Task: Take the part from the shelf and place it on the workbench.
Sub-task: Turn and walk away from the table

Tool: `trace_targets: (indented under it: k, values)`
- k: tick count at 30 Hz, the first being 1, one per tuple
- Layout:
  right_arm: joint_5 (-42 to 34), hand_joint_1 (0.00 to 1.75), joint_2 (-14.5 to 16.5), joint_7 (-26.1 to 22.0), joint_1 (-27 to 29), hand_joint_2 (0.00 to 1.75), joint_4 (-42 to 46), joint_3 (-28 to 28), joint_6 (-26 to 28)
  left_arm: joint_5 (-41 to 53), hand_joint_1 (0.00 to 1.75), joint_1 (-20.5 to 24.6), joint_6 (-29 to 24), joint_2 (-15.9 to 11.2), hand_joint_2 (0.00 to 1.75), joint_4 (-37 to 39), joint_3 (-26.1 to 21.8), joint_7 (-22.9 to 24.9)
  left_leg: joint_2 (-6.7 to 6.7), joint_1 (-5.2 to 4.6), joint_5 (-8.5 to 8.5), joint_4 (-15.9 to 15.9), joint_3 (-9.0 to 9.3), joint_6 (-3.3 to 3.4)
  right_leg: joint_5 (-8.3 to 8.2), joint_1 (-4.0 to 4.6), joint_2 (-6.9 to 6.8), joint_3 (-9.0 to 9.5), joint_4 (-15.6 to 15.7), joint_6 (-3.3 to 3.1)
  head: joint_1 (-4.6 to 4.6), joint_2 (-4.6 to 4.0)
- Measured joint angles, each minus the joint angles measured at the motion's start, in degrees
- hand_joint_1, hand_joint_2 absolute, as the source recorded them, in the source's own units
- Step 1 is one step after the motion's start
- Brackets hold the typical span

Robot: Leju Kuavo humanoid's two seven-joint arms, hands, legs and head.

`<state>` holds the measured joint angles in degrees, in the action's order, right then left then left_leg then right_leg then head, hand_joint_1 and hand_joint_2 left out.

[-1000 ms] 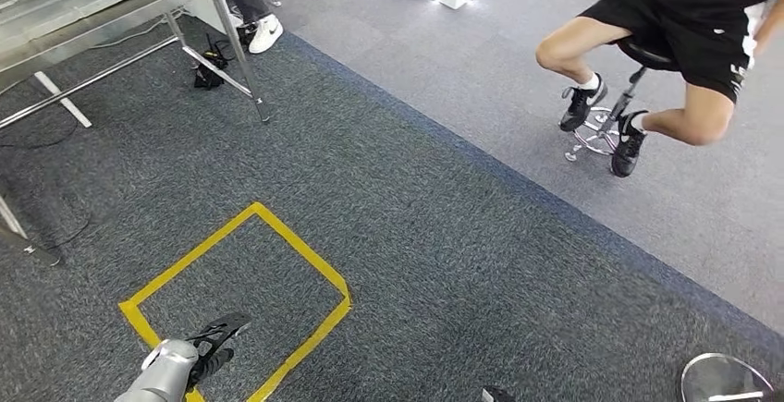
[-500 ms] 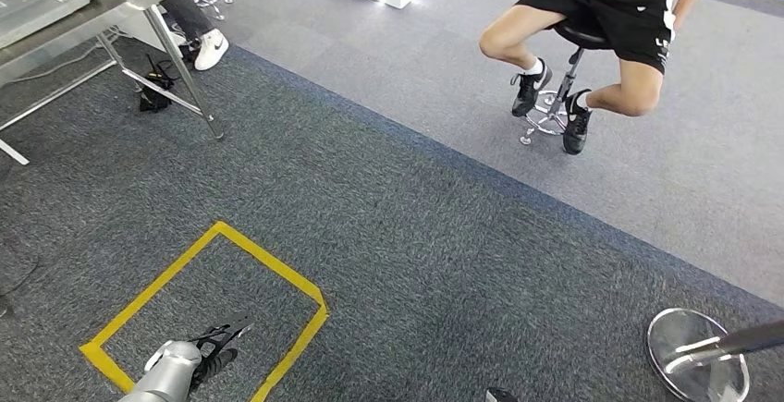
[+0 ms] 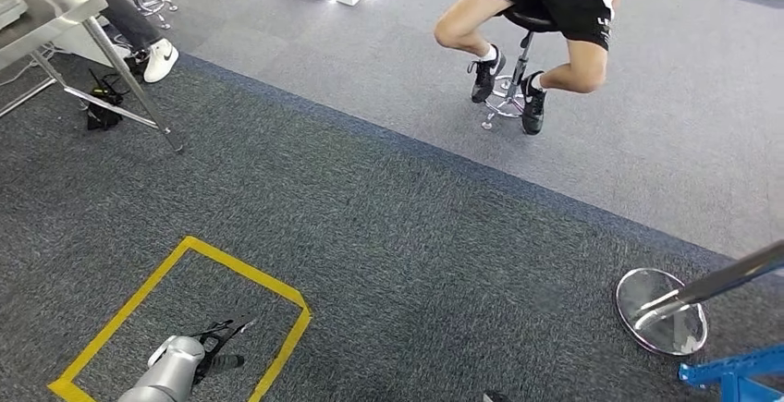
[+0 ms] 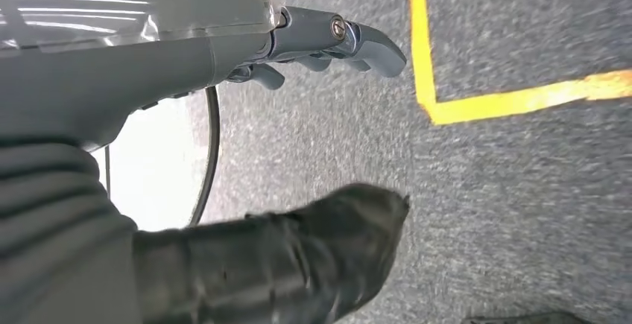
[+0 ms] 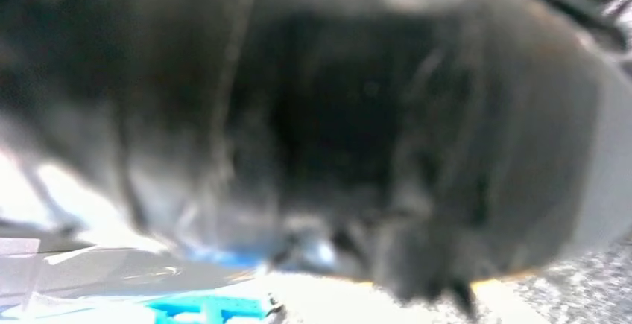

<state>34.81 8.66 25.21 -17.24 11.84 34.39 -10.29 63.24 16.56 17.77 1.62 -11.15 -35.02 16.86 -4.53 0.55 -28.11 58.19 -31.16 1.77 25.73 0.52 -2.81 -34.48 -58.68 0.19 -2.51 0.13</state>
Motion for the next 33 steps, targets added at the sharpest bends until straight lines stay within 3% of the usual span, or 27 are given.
trace_targets:
  k: [2,4,5,7,8,9,10,11,13,15,17,19,20,23,24,25,26,27,29,31,33]
  values:
    - [-0.09,0.0,-0.04,0.22,-0.02,0.0,0.02,0.09,0.16,0.2,0.0,0.16,-0.23,0.03,1.75,0.0,0.04,0.36,-0.71,-0.01,-0.05,-0.15,0.14,-0.64,-0.21,0.16,0.91,-0.07,0.3,-0.54,-0.02,0.0]
    - [-0.24,0.0,-0.05,0.93,-0.02,0.0,0.03,0.39,0.82,0.27,0.0,0.28,-0.34,0.02,1.75,0.0,0.07,0.55,0.42,0.14,-1.13,0.99,-0.2,-1.23,-0.64,-0.11,1.76,0.12,0.94,-1.22,-0.06,0.0]
    - [-0.23,0.0,-0.03,1.4,-0.09,0.0,0.03,0.56,1.29,0.31,0.0,0.3,-0.42,0.0,1.75,0.0,0.07,0.62,1.58,0.23,-2.54,3.05,-1.07,-1.45,-0.86,-0.29,2.19,0.23,1.25,-1.57,-0.08,0.0]
    - [0.15,0.0,0.04,2.14,-0.26,0.0,0.03,0.76,2.11,0.35,0.0,0.24,-0.51,-0.03,1.75,0.0,0.07,0.88,3.67,0.36,-6.25,10.1,-4.32,-1.72,-1.03,-0.32,3.1,0.19,1.36,-1.93,-0.13,0.0]
    - [0.45,0.0,0.08,2.28,-0.29,0.0,0.03,0.78,2.35,0.39,0.0,0.15,-0.54,-0.04,1.75,0.0,0.07,1.01,4.02,0.38,-7.52,13.59,-6.0,-1.82,-1.04,-0.28,3.63,0.14,1.3,-1.99,-0.14,0.0]
    - [0.74,0.0,0.1,2.36,-0.29,0.0,0.03,0.78,2.47,0.43,0.0,0.07,-0.55,-0.04,1.75,0.0,0.07,1.11,4.14,0.41,-7.74,15.55,-7.02,-1.9,-1.04,-0.25,4.18,0.11,1.2,-2.01,-0.14,0.0]
    - [0.98,0.0,0.11,2.4,-0.29,0.0,0.03,0.78,2.49,0.46,0.0,0.01,-0.55,-0.04,1.75,0.0,0.07,1.18,4.19,0.46,-6.79,15.35,-7.02,-1.95,-1.03,-0.24,4.77,0.08,1.05,-2.01,-0.14,0.0]
    - [1.15,0.0,0.11,2.44,-0.31,0.0,0.03,0.78,2.45,0.5,0.0,0.01,-0.55,-0.04,1.75,0.0,0.07,1.24,4.3,0.54,-4.88,12.91,-5.95,-1.97,-0.98,-0.27,5.35,0.07,0.83,-1.94,-0.14,0.0]
    - [1.3,0.0,0.12,2.5,-0.42,0.0,0.03,0.78,2.24,0.52,0.0,0.16,-0.55,-0.05,1.75,0.0,0.07,1.35,5.42,0.67,-1.2,5.27,-2.51,-1.95,-0.75,-0.31,6.4,-0.14,0.18,-1.57,-0.13,0.0]
    - [1.18,0.0,0.13,2.49,-0.56,0.0,0.03,0.78,1.89,0.52,0.0,0.3,-0.55,-0.05,1.75,0.0,0.07,1.41,6.44,0.62,-0.08,1.2,-0.73,-1.62,-0.69,-0.32,7.18,-0.65,-0.38,-0.99,-0.09,0.0]
    - [0.72,0.0,0.11,2.43,-0.48,0.0,0.03,0.85,1.18,0.54,0.0,0.37,-0.52,-0.03,1.75,0.0,0.07,1.41,6.13,0.47,0.05,0.89,-0.69,-0.96,-1.01,-0.36,7.82,-1.03,-0.36,-0.32,-0.05,0.0]
    - [0.26,0.0,0.03,2.38,-0.27,0.0,0.03,0.98,0.43,0.61,0.0,0.49,-0.48,0.02,1.75,0.0,0.07,1.35,5.35,0.56,0.57,0.39,-0.6,-0.08,-0.42,-0.39,7.15,-1.59,-1.13,0.2,0.03,0.0]
    - [0.08,0.0,0.0,2.37,-0.25,0.0,0.03,1.02,0.14,0.66,0.0,0.54,-0.45,0.03,1.75,0.0,0.07,1.33,4.91,0.66,0.82,0.08,-0.56,0.35,0.77,-0.36,6.18,-2.44,-2.88,0.42,0.13,0.0]
    - [-1.41,0.0,-0.02,2.37,-0.22,0.0,0.02,1.51,-1.59,0.83,0.0,0.44,-0.31,0.0,1.75,0.0,0.07,1.3,3.54,0.46,0.98,-0.08,-0.7,0.84,5.86,-0.7,3.64,-7.24,-13.25,1.05,0.33,0.0]
    - [-2.0,0.0,-0.02,2.37,-0.16,0.0,0.02,1.87,-2.24,0.87,0.0,0.41,-0.25,-0.02,1.75,0.0,0.07,1.3,3.1,0.41,0.95,-0.03,-0.75,0.85,6.44,-0.85,3.42,-8.3,-15.63,1.2,0.33,0.0]
    - [-2.43,0.0,-0.04,2.37,-0.08,0.0,0.01,2.25,-2.72,0.89,0.0,0.41,-0.22,-0.03,1.75,0.0,0.07,1.3,2.67,0.38,0.9,0.01,-0.76,0.82,6.02,-0.97,3.28,-8.4,-16.01,1.29,0.34,0.0]
    - [-2.65,0.0,-0.08,2.37,-0.02,0.0,0.01,2.56,-2.92,0.89,0.0,0.43,-0.21,-0.04,1.75,0.0,0.07,1.3,2.31,0.38,0.84,0.04,-0.72,0.75,4.58,-1.04,3.09,-7.25,-13.92,1.29,0.35,0.0]
    - [-2.79,0.0,-0.12,2.37,0.03,0.0,0.01,2.76,-3.04,0.89,0.0,0.44,-0.21,-0.04,1.75,0.0,0.07,1.3,1.98,0.38,0.73,0.06,-0.61,0.62,2.61,-1.07,2.61,-5.16,-10.04,1.18,0.37,0.0]
    - [-2.92,0.0,-0.17,2.37,0.01,0.0,0.01,2.98,-3.07,0.89,0.0,0.46,-0.25,-0.01,1.75,0.0,0.07,1.3,1.29,0.2,0.46,0.11,-0.45,0.18,0.21,-0.68,1.19,-1.33,-2.61,0.72,0.35,0.0]
    - [-2.99,0.0,-0.17,2.37,0.04,0.0,0.01,3.17,-3.05,0.89,0.0,0.51,-0.31,-0.01,1.75,0.0,0.07,1.3,0.62,0.03,0.26,0.09,-0.36,-0.4,0.04,-0.16,0.81,-0.3,-0.1,0.22,0.26,0.0]
    - [-3.03,0.0,-0.2,2.38,0.17,0.0,0.01,3.43,-3.01,0.9,0.0,0.58,-0.35,0.0,1.75,0.0,0.07,1.3,0.11,0.15,0.0,0.11,-0.19,-1.05,-0.18,-0.19,1.7,-0.2,0.26,-0.37,0.22,0.0]
